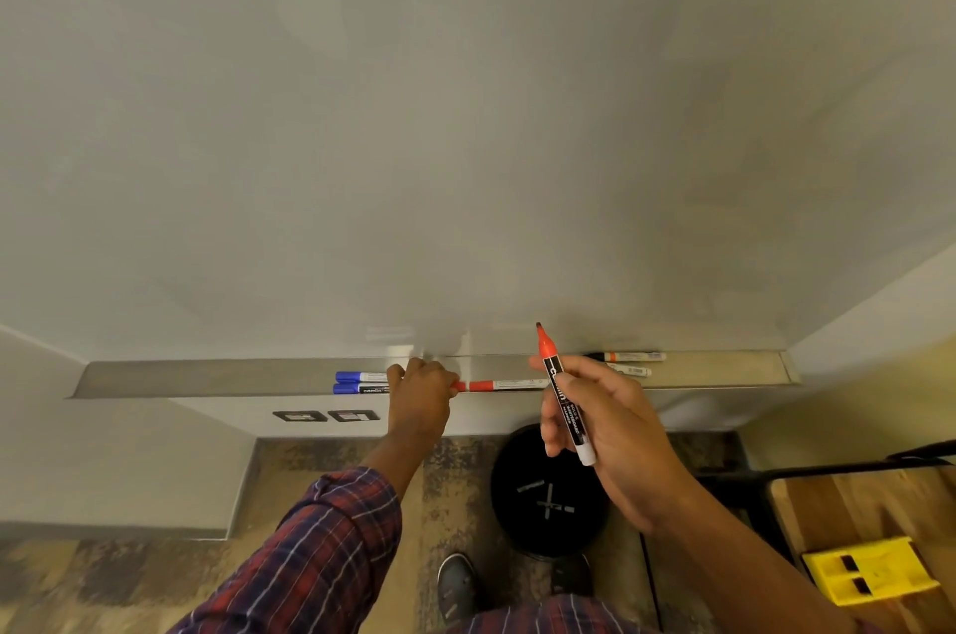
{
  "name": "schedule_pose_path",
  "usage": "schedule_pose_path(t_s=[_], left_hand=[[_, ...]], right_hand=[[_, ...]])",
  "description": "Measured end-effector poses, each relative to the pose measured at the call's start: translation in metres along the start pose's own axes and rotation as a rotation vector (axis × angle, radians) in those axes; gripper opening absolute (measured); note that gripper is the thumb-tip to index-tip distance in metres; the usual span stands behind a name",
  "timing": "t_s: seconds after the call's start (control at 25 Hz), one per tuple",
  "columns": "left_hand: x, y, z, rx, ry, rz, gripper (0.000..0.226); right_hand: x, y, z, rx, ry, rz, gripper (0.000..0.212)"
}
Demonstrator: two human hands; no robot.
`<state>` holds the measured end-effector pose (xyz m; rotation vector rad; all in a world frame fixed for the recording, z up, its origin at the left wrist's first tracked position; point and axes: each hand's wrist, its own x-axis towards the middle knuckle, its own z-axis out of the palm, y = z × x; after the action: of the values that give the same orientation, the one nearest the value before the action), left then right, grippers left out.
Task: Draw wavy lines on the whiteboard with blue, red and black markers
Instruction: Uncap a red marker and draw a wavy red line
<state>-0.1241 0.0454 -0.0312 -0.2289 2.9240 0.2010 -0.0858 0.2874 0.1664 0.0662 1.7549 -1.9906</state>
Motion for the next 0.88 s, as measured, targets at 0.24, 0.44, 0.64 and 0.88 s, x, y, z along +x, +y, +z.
schedule_pose_path(t_s=[0.24, 0.44, 0.64, 0.88], left_hand=[[-0.009, -0.001, -0.004, -0.067, 0.068, 0.003, 0.028], [-0.025, 0.003, -0.017, -0.154, 0.345, 0.021, 0.060], [-0.048, 0.026, -0.068, -0.251, 0.762, 0.185, 0.068], [-0.049, 0.046, -0.192, -0.263, 1.108, 0.353, 0.073]], right_hand=[[0.004, -0.011, 0.007, -0.101, -0.021, -0.138, 0.029], [0.007, -0.030, 0.017, -0.089, -0.052, -0.306, 0.044], [0.006, -0.052, 0.022, -0.207, -0.077, -0.580, 0.018], [0.007, -0.109, 0.025, -0.248, -0.080, -0.879, 0.035]])
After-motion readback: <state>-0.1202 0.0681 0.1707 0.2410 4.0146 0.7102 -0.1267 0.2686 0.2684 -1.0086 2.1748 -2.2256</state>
